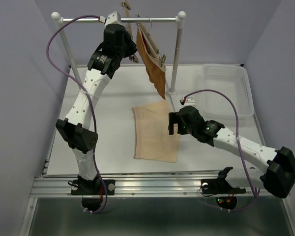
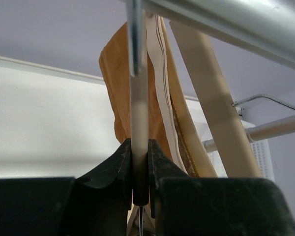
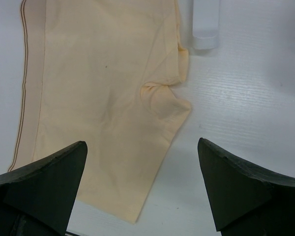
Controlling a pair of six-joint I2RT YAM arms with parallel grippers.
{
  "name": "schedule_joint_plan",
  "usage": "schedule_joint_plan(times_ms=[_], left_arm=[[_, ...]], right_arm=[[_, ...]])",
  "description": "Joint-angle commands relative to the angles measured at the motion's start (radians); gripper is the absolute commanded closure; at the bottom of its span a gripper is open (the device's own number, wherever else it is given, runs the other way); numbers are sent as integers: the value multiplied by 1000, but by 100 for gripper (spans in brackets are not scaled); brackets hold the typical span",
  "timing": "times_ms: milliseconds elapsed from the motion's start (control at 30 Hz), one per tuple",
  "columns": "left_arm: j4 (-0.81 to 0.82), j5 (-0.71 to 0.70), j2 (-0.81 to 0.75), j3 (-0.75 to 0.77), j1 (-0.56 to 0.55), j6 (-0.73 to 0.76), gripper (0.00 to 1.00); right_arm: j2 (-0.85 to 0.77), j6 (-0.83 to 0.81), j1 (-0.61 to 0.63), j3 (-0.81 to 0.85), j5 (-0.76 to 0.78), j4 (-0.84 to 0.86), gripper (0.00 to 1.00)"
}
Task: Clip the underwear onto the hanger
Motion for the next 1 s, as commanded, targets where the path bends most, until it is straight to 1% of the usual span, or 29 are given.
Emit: schedule_joint_plan(times_ms=[0,67,167,300,433,533,700,833,933,967], left_arm=[[34,-14,-47,52,4,22,82],[38,-11,-58,50,4,28,86],[43,-22,-72,49,4,41,100],[49,-28,-96,41,4,71,100],[73,-17,-150,-11,3,108,100],[109,-11,-206,-106,1,125,100],[124,-20,-280,-192,1,128,100],[139,-8,-338,-299,3,134,100],[168,6,-400,-410,1,134,100],[181,12,-439,-472,1,134,100]], right_arm=[[14,-11,-8,57,21,10,0],[23,-14,-8,61,18,8,0],[29,-14,-8,74,8,11,0],[29,-18,-8,84,-7,11,0],[26,-28,-8,91,-15,13,0],[25,-36,-8,91,-24,17,0],[22,-47,-8,97,-41,22,0],[14,-54,-8,95,-51,23,0],[3,-64,-8,92,-70,31,0],[2,-65,-8,92,-74,37,0]])
